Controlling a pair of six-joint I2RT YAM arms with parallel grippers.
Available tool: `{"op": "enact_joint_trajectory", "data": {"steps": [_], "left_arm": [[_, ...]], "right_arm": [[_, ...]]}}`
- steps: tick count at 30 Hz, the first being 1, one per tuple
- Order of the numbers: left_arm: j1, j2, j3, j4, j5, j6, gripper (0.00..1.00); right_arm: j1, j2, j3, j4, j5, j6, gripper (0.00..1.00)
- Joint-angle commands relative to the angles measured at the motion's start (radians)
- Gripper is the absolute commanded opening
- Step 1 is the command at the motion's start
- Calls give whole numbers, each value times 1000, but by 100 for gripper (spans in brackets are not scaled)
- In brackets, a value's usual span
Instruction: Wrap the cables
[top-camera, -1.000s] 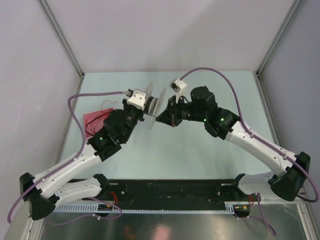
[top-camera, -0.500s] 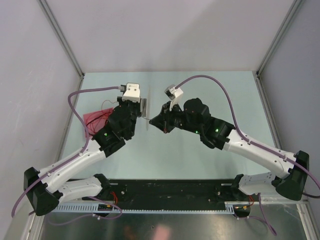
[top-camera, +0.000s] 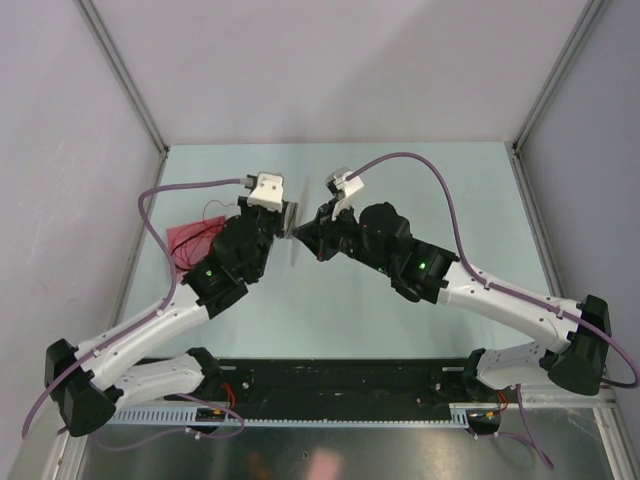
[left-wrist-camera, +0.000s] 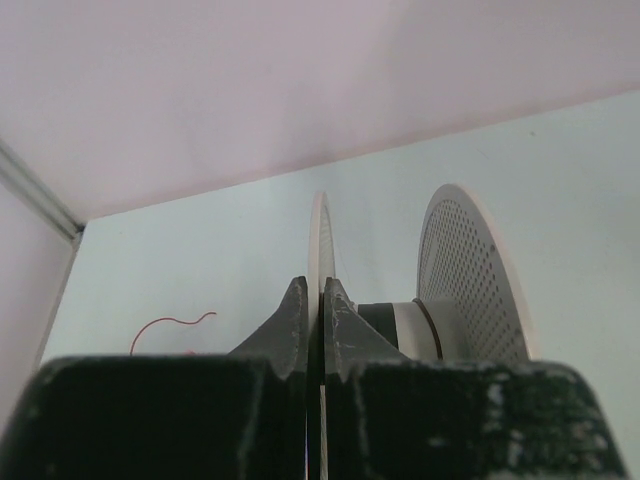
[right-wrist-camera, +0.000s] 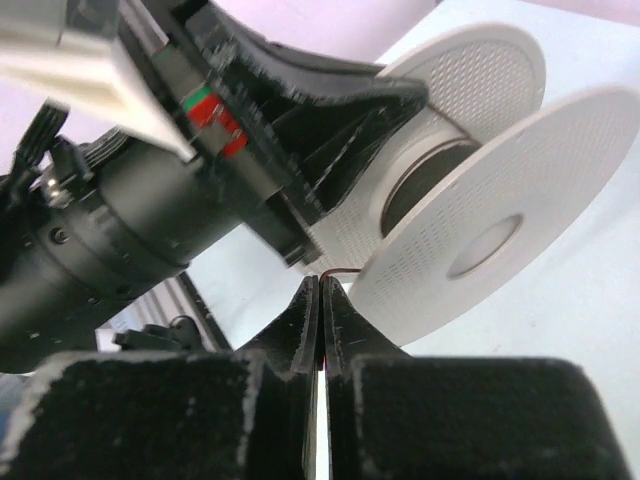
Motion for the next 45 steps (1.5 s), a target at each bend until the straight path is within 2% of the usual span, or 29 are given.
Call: {"op": "enact_joint_trajectory", "data": {"steps": [1, 7, 14, 22, 27, 35, 45], "left_arm": [[14, -88, -79, 32, 186, 107, 0], [14, -159, -171, 34, 425, 216, 0], [15, -241, -236, 35, 703, 455, 0], [14, -324, -284, 33, 839, 542, 0], [15, -376, -303, 6, 947, 581, 0], [14, -388, -301, -57, 1004, 594, 0], [14, -317, -312, -91, 1055, 543, 0]], "right_arm": [[18, -41, 27, 116, 62, -109, 0], [16, -57, 27, 139, 3, -309, 0], [-82, -68, 27, 82, -206, -470, 0], [-177, -102, 27, -99, -420, -712, 0], [-232, -114, 10, -145, -465, -839, 0], [-290, -156, -66, -104, -455, -882, 0], [-336, -191, -161, -130, -528, -692, 0]]}}
